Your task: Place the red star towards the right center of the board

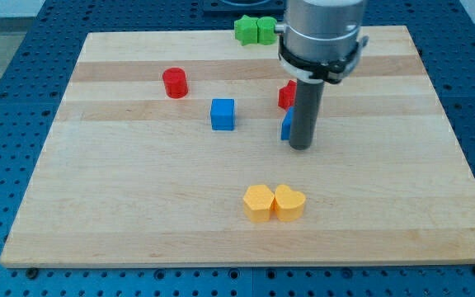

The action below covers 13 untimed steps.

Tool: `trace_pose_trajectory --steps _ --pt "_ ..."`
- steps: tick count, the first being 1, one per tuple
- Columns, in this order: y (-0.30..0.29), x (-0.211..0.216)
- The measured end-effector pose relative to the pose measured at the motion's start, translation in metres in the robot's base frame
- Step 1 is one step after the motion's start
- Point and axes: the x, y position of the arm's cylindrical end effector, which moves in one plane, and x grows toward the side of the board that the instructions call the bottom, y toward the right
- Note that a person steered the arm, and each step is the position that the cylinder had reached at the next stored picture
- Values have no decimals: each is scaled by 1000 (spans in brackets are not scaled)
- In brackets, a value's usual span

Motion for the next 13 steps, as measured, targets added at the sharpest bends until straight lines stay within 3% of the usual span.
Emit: trace_pose_trajectory --steps 4,6,7,9,12,13 --pt "-11 -6" --pt "-70 -5" --pt "-78 -31" --pt "-74 -88" --pt "31 -82" --pt "9 -72"
